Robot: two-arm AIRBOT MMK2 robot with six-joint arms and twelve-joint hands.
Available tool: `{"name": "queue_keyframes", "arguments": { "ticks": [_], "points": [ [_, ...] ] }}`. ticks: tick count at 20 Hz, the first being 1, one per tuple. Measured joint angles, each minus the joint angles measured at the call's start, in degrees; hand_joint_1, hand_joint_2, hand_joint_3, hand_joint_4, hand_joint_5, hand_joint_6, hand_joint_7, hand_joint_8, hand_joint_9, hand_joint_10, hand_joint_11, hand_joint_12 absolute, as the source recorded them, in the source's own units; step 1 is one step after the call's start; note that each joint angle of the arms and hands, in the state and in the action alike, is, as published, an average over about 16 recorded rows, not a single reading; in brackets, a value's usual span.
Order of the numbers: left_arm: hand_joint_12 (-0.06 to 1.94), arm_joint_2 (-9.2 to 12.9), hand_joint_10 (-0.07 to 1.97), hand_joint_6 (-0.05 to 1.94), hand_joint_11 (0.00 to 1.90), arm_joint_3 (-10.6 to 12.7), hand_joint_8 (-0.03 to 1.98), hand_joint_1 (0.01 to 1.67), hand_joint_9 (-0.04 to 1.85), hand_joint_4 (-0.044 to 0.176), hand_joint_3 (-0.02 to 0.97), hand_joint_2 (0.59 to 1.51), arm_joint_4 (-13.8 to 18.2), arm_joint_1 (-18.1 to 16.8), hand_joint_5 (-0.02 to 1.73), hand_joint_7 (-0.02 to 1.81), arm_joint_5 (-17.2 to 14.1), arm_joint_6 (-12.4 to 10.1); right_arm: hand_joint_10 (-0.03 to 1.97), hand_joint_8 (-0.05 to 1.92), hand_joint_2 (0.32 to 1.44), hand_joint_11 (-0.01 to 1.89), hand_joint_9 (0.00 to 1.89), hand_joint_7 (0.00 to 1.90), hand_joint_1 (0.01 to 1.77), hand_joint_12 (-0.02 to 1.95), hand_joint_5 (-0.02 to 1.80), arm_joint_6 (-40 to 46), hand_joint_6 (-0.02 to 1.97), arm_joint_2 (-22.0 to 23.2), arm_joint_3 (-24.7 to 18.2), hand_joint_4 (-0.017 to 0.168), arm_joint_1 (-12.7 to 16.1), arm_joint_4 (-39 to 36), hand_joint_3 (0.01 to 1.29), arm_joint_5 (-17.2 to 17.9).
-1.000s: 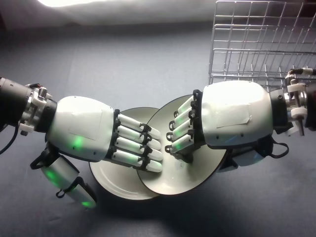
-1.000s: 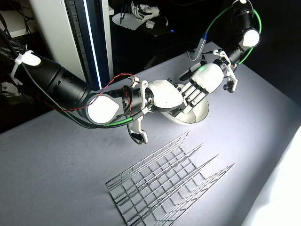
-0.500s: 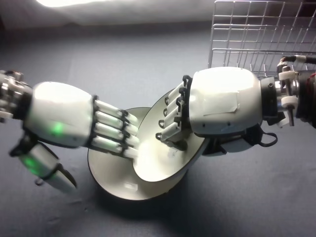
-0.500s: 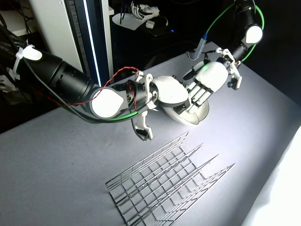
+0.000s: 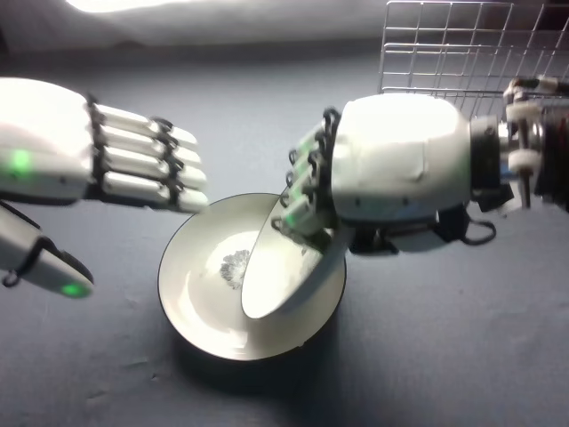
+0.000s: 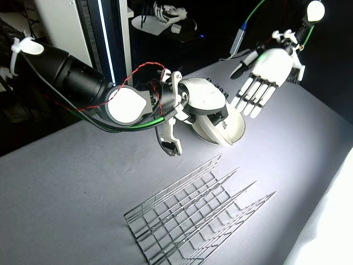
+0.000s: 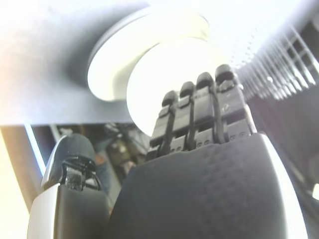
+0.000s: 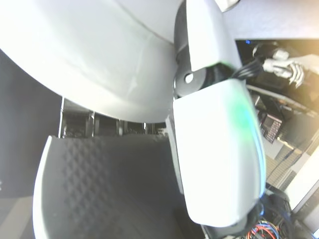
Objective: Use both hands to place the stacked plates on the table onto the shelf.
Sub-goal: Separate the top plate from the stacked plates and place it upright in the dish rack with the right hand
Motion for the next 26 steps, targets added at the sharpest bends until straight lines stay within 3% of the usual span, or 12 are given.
{"name": "queue_keyframes", "arguments": {
  "ticks": [7,14,21,26],
  "points": [
    [0.01,5.86,0.01,0.01,0.02,-1.32,0.01,0.02,0.02,0.002,0.015,1.211,0.71,-3.00,0.02,0.02,0.22,-3.98,1.39,1.10,1.05,0.72,0.83,0.89,1.33,1.71,0.75,0.50,1.24,2.34,-3.66,-0.001,3.30,6.33,0.01,-1.92],
    [0.01,10.43,0.01,0.01,0.02,-2.40,0.01,0.01,0.02,0.002,0.014,1.211,1.77,-4.70,0.02,0.02,1.04,-6.16,1.39,1.10,1.06,0.73,0.83,0.90,1.33,1.72,0.75,0.92,1.23,4.77,-6.46,-0.003,7.15,15.72,0.01,-6.00],
    [0.01,13.42,0.01,0.01,0.02,-4.69,0.01,0.01,0.02,0.002,0.014,1.210,2.22,-5.78,0.02,0.02,1.81,-6.81,1.39,1.09,1.05,0.74,0.84,0.91,1.33,1.71,0.75,1.20,1.24,6.29,-7.29,-0.003,12.08,27.55,0.01,-13.14],
    [0.01,14.42,0.01,0.01,0.02,-6.00,0.01,0.02,0.02,0.002,0.014,1.210,2.28,-6.31,0.03,0.02,1.93,-6.80,1.38,1.08,1.05,0.75,0.86,0.90,1.34,1.71,0.74,1.33,1.25,7.01,-7.33,-0.003,15.57,36.53,0.01,-18.47]
  ]
}}
